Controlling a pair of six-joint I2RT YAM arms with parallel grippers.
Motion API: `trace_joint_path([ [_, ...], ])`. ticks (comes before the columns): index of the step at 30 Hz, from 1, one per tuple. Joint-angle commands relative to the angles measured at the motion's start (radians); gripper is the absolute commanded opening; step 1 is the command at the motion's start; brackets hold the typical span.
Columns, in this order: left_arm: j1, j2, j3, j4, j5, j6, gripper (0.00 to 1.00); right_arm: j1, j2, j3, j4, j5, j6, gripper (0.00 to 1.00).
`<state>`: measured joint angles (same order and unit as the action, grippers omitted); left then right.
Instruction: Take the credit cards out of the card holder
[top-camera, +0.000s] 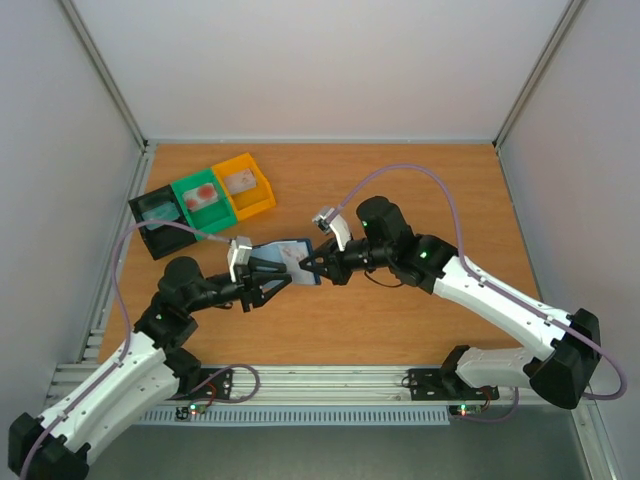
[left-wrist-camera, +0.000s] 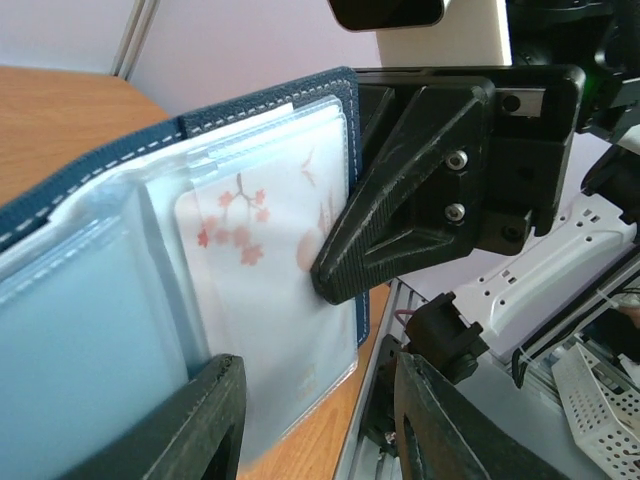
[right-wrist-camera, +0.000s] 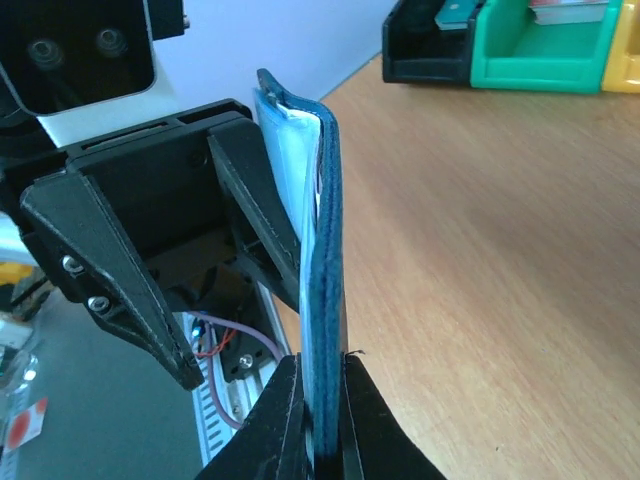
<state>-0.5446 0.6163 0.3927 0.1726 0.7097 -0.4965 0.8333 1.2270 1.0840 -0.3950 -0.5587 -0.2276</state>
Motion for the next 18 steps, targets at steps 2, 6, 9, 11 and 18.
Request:
trace_joint_path([
  [2, 0.004, -0.009, 0.013, 0.002, -0.021, 0.000, 0.42, 0.004, -0.025, -0.014, 0.084, -0.191, -0.052, 0.01],
  [6, 0.008, -0.016, 0.022, -0.030, -0.016, 0.023, 0.45, 0.004, -0.061, -0.021, 0.052, -0.221, -0.102, 0.01],
  [9, 0.016, -0.023, 0.027, -0.042, -0.013, 0.035, 0.45, 0.004, -0.082, -0.017, 0.014, -0.222, -0.127, 0.01],
  [11, 0.023, -0.023, 0.031, -0.047, -0.010, 0.039, 0.46, 0.004, -0.096, -0.013, -0.002, -0.217, -0.139, 0.01],
  [18, 0.023, 0.007, 0.022, 0.039, 0.029, 0.031, 0.46, 0.004, -0.076, -0.013, 0.051, -0.281, -0.113, 0.01],
])
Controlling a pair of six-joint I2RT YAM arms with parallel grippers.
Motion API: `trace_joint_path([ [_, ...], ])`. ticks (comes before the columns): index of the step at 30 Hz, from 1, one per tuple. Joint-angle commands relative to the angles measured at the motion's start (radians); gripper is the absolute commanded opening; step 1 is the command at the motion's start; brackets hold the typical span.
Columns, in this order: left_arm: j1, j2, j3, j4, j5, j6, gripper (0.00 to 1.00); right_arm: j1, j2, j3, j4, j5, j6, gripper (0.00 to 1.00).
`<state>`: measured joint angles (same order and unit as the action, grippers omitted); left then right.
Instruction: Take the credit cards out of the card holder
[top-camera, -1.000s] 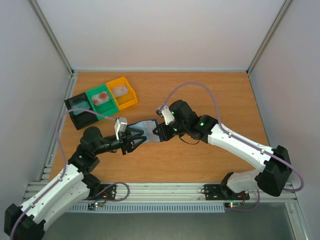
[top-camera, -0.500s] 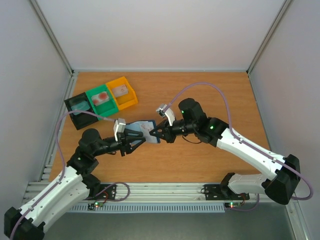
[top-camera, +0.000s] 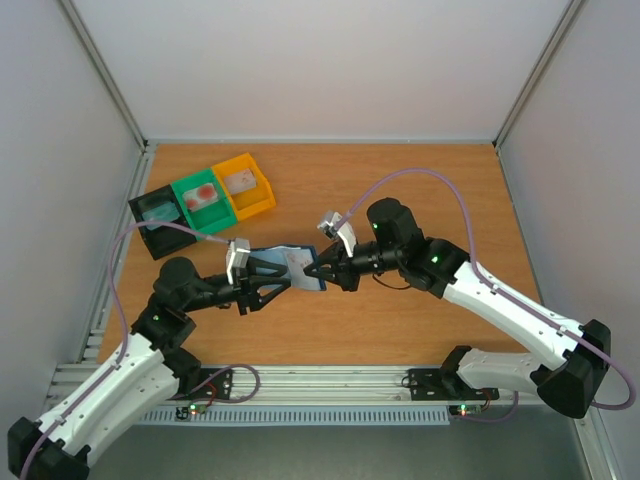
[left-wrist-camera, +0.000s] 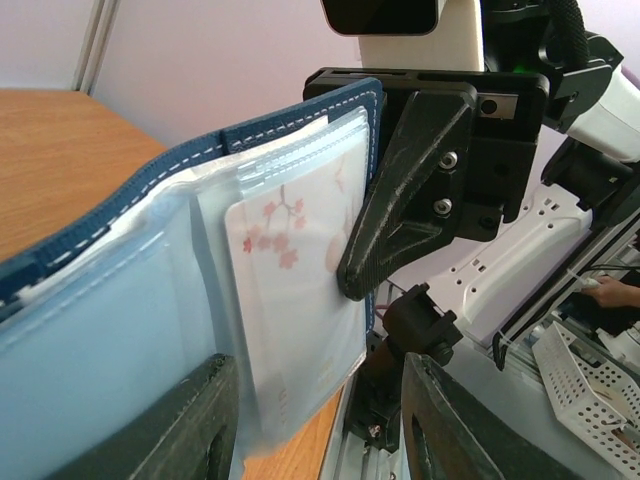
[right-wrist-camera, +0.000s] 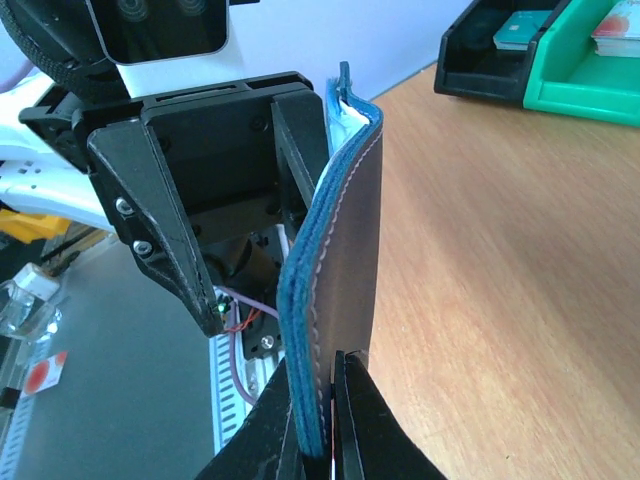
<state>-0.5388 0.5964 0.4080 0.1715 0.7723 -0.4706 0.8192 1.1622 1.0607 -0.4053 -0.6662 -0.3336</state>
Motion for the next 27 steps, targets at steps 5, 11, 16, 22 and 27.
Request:
trace_joint_path([
  [5, 0.003, 0.058, -0.003, 0.126, -0.027, -0.042, 0.49, 0.018, 0.021, 0.016, 0.116, -0.209, 0.009, 0.01],
  [11, -0.049, 0.083, 0.021, 0.194, -0.014, -0.037, 0.53, 0.020, 0.064, 0.016, 0.128, -0.188, -0.003, 0.01],
  [16, -0.066, 0.073, 0.036, 0.217, 0.010, -0.035, 0.51, 0.000, 0.062, -0.011, 0.153, -0.154, -0.015, 0.01],
  [22, -0.066, 0.051, 0.068, 0.230, 0.027, -0.027, 0.43, -0.052, 0.092, -0.019, 0.157, -0.125, 0.013, 0.01],
  [27, -0.066, 0.044, 0.078, 0.233, 0.035, -0.026, 0.36, -0.062, 0.093, -0.020, 0.155, -0.089, 0.020, 0.01],
])
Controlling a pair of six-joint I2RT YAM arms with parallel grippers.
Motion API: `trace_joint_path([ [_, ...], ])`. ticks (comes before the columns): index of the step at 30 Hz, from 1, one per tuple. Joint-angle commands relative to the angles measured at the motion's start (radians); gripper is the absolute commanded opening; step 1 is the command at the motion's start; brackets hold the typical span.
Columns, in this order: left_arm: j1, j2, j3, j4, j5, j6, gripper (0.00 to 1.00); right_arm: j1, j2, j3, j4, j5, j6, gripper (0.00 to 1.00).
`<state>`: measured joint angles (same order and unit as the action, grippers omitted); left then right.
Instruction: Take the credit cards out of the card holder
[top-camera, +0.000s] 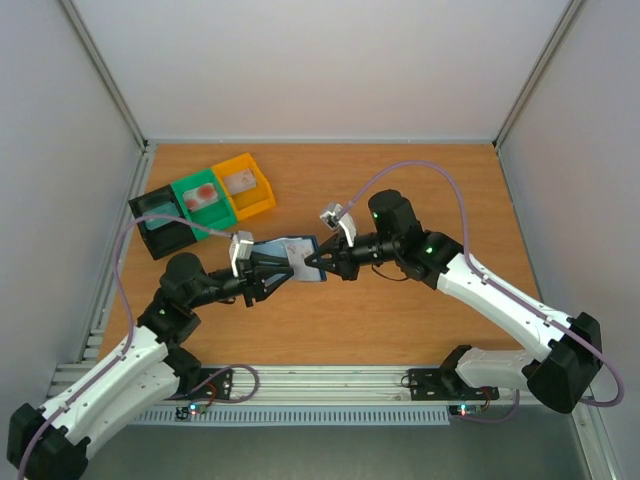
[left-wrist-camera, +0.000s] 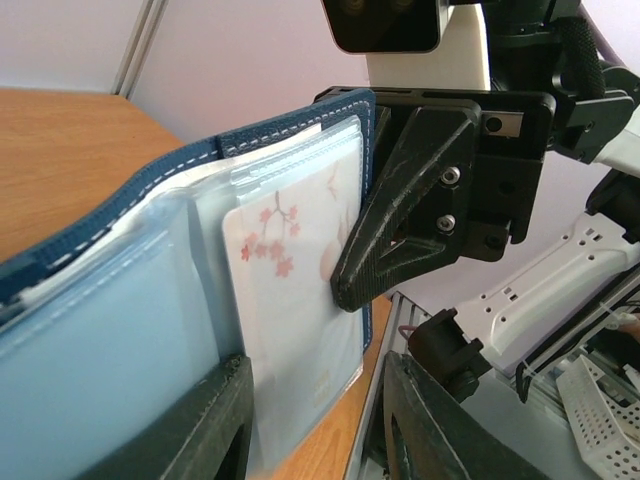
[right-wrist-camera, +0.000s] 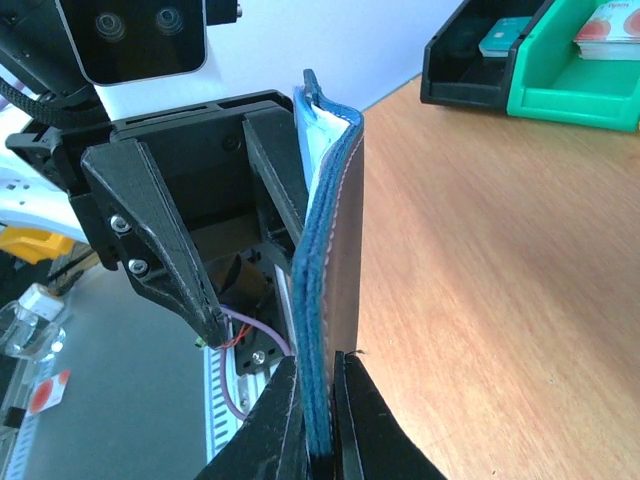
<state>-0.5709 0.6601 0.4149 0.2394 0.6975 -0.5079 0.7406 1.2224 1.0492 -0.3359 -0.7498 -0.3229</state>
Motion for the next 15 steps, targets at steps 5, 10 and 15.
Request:
trace_joint_path([
  [5, -0.033, -0.034, 0.070, 0.171, 0.105, 0.020, 0.21, 0.009, 0.040, 0.010, 0.067, 0.012, 0.004, 0.01],
  [10, -0.034, -0.046, 0.048, 0.182, 0.078, 0.013, 0.00, 0.009, 0.046, 0.041, 0.035, 0.000, -0.017, 0.01],
  [15, -0.032, -0.079, 0.024, 0.203, 0.053, 0.024, 0.00, 0.007, 0.064, 0.076, 0.008, -0.026, -0.029, 0.01],
])
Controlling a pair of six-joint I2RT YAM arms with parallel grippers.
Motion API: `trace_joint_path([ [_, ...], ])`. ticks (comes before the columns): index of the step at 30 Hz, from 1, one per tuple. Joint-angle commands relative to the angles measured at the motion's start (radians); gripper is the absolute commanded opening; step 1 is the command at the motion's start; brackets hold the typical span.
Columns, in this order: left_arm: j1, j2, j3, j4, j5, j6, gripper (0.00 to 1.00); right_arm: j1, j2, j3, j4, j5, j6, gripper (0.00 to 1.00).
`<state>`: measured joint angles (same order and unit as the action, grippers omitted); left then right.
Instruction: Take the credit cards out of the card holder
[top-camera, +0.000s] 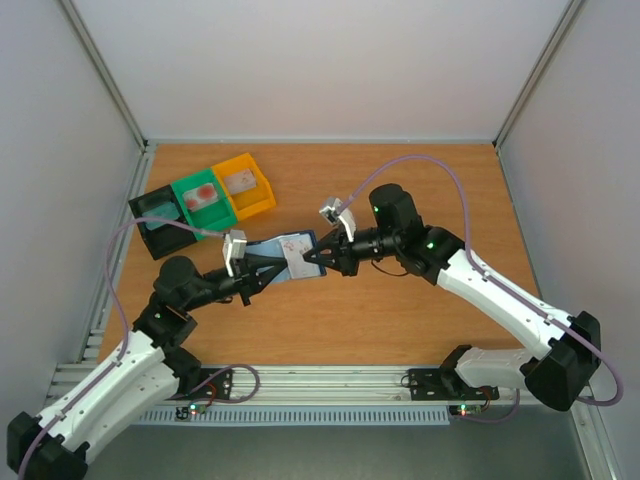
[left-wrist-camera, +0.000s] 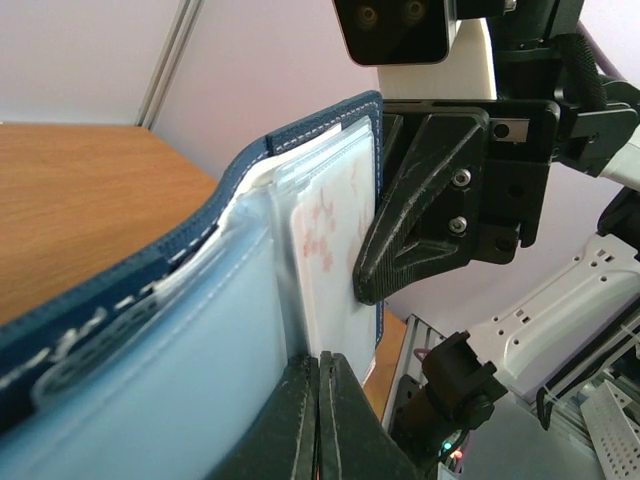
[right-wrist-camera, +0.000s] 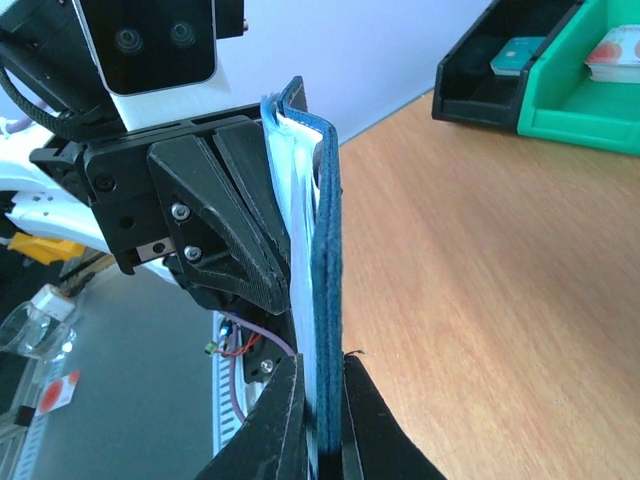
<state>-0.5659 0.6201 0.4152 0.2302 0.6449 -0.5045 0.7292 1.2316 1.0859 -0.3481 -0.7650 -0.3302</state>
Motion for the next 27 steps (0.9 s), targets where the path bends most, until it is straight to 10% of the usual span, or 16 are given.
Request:
trace_joint_path([
  [1, -0.037, -0.043, 0.020, 0.219, 0.102, 0.022, 0.00, 0.019, 0.061, 0.048, 0.017, -0.027, -0.024, 0.01],
  [12, -0.037, -0.078, -0.030, 0.314, 0.047, -0.003, 0.00, 0.076, 0.119, 0.133, -0.043, -0.127, -0.083, 0.01],
  [20, -0.038, -0.043, -0.018, 0.360, 0.082, 0.006, 0.36, 0.076, 0.127, 0.160, -0.063, -0.135, -0.121, 0.01],
  [27, -0.045, -0.032, 0.012, 0.311, 0.107, 0.038, 0.43, 0.070, 0.110, 0.156, -0.084, -0.186, -0.164, 0.01],
])
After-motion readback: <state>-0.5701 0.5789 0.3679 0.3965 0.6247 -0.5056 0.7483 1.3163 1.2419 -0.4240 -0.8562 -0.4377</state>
